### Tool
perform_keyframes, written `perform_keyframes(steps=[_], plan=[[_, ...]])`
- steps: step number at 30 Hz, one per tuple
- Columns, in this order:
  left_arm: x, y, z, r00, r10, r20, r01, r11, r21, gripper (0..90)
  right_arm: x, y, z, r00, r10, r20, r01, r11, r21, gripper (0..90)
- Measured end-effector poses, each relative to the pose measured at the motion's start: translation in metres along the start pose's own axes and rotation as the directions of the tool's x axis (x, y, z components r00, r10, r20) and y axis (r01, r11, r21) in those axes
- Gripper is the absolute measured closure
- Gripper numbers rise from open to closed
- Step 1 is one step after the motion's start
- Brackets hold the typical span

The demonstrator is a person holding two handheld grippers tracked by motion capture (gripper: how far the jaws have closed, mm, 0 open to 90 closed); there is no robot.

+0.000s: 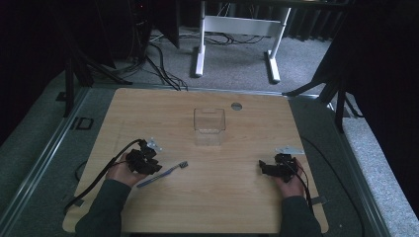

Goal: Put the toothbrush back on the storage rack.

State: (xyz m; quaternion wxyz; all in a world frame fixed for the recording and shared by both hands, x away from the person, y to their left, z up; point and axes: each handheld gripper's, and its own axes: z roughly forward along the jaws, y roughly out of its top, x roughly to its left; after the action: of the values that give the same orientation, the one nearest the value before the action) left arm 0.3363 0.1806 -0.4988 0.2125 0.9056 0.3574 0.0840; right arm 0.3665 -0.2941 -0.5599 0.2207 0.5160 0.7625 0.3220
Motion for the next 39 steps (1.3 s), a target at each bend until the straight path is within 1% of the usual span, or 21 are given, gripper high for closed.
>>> perform_keyframes(steps=[9, 13, 19, 23, 28, 30, 39], plan=[[-0.003, 0.001, 0.005, 0.9999, 0.001, 0.011, -0.001, 0.9998, 0.018, 72.2, 0.0, 0.0, 0.0, 1.0, 0.0, 0.0, 0.0, 1.0, 0.0, 12.6], [-0.003, 0.001, 0.006, 0.9999, 0.008, 0.015, -0.008, 0.9995, 0.029, 72.4, 0.0, 0.0, 0.0, 1.0, 0.001, 0.0, -0.001, 1.0, 0.0, 12.6], [-0.007, 0.005, 0.01, 0.9995, 0.031, 0.012, -0.031, 0.9979, 0.057, 72.5, 0.0, 0.0, 0.0, 1.0, 0.001, 0.0, -0.001, 1.0, 0.0, 12.6], [-0.009, 0.008, 0.012, 0.9993, 0.034, 0.015, -0.034, 0.9973, 0.065, 72.8, 0.0, 0.0, 0.0, 1.0, 0.001, 0.0, -0.001, 1.0, 0.0, 12.6], [-0.011, 0.011, 0.013, 0.9988, 0.045, 0.017, -0.047, 0.9956, 0.081, 73.7, 0.0, 0.0, 0.0, 1.0, 0.001, 0.0, -0.001, 1.0, 0.0, 12.6], [-0.011, 0.012, 0.014, 0.9985, 0.048, 0.025, -0.05, 0.9951, 0.085, 74.0, 0.0, 0.0, 0.0, 1.0, 0.001, 0.0, -0.001, 1.0, 0.0, 12.6], [-0.014, 0.011, 0.021, 0.9974, 0.058, 0.042, -0.063, 0.9903, 0.124, 74.1, 0.0, 0.0, 0.0, 1.0, 0.001, 0.0, -0.001, 1.0, 0.0, 12.6]])
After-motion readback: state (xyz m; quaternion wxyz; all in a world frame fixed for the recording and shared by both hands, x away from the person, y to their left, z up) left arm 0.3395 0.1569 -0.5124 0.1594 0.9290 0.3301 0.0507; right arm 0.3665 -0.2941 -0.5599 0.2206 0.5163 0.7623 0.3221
